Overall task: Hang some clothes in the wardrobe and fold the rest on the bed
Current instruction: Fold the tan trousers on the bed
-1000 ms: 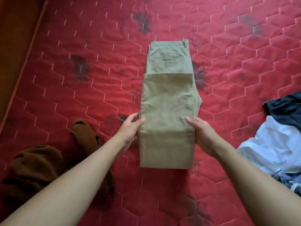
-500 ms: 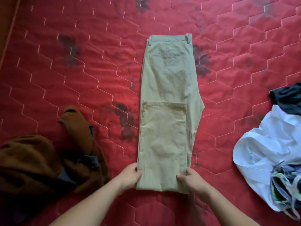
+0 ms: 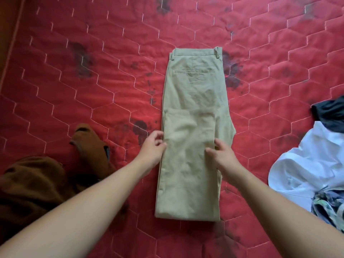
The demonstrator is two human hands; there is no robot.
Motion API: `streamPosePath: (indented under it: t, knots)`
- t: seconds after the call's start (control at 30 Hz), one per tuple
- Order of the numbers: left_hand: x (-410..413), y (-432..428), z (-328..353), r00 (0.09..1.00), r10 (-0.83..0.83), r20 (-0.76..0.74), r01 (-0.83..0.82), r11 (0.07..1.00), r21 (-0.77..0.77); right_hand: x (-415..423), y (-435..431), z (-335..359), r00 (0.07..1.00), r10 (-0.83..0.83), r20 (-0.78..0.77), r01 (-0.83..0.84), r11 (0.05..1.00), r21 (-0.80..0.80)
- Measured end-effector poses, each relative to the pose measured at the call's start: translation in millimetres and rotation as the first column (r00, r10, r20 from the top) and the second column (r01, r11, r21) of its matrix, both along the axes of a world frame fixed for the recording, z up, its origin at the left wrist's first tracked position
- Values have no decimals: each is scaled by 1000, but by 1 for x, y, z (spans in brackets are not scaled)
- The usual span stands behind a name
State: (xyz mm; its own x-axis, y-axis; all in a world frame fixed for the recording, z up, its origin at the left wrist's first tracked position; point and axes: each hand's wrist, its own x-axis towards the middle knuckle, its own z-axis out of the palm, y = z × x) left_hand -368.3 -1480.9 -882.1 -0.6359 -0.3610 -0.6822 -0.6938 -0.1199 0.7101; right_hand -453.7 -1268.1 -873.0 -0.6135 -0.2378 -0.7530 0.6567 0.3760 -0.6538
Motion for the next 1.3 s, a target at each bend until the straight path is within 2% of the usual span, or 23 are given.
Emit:
streamPosePath:
  t: [0.1, 0.17, 0.2, 0.27, 0.33, 0.37, 0.43, 0.47, 0.53, 0.63, 0.7, 0.83, 0.9, 0.97, 1.03, 1.1, 1.2, 1.3]
  knots:
    - [-44, -26, 9, 992, 73, -105, -76, 997, -27, -49, -12, 7, 991, -43, -124, 41, 999, -23]
    - [-63, -39, 6, 995, 33, -94, -44, 991, -125, -74, -15, 3, 990, 15, -143, -7, 998, 60]
    - [-66, -41, 2, 998, -47, -50, 34, 971, -236, -79, -16, -2, 988, 80, -134, -61, 989, 136]
    - [-63, -38, -8, 954, -286, 85, 294, 853, -432, -75, -16, -12, 948, 292, -129, -246, 926, 286]
    - [-56, -25, -21, 838, -497, 225, 533, 660, -530, -59, -14, -24, 833, 530, -160, -423, 796, 434]
    - [-53, -20, -29, 767, -566, 303, 619, 526, -583, -50, -13, -31, 741, 637, -213, -450, 706, 547]
    - [-54, -11, -46, 674, -613, 412, 670, 274, -690, -38, -15, -46, 484, 815, -319, -370, 521, 769]
    - [-58, -9, -52, 658, -620, 427, 659, 199, -725, -36, -18, -54, 373, 862, -343, -328, 469, 820]
    - [-68, -10, -66, 620, -650, 440, 658, 125, -742, -40, -22, -70, 250, 921, -298, -327, 370, 869]
    - [-78, -16, -82, 523, -680, 513, 739, 63, -671, -55, -16, -99, 230, 965, -129, -411, 217, 885]
    - [-77, -17, -88, 562, -665, 492, 702, 69, -709, -59, -16, -107, 249, 959, -139, -413, 234, 880]
    - [-116, -21, -86, 709, -605, 362, 480, 37, -877, -91, -49, -105, 234, 899, -370, -211, 419, 883]
    - [-155, -33, -86, 704, -591, 394, 497, 13, -868, -126, -65, -107, 237, 893, -383, -174, 426, 888]
    - [-179, -44, -95, 644, -605, 468, 572, -24, -820, -150, -73, -117, 246, 910, -333, -192, 382, 904]
    - [-186, -51, -107, 621, -632, 464, 609, 16, -793, -158, -74, -130, 258, 918, -299, -224, 359, 906]
    - [-193, -52, -110, 654, -621, 432, 580, 45, -813, -163, -77, -130, 263, 908, -326, -207, 383, 900]
    - [-216, -44, -102, 725, -587, 360, 451, 9, -893, -179, -83, -117, 217, 876, -431, -81, 456, 886]
    - [-232, -44, -109, 699, -615, 365, 464, 1, -886, -192, -85, -126, 213, 876, -433, -95, 460, 883]
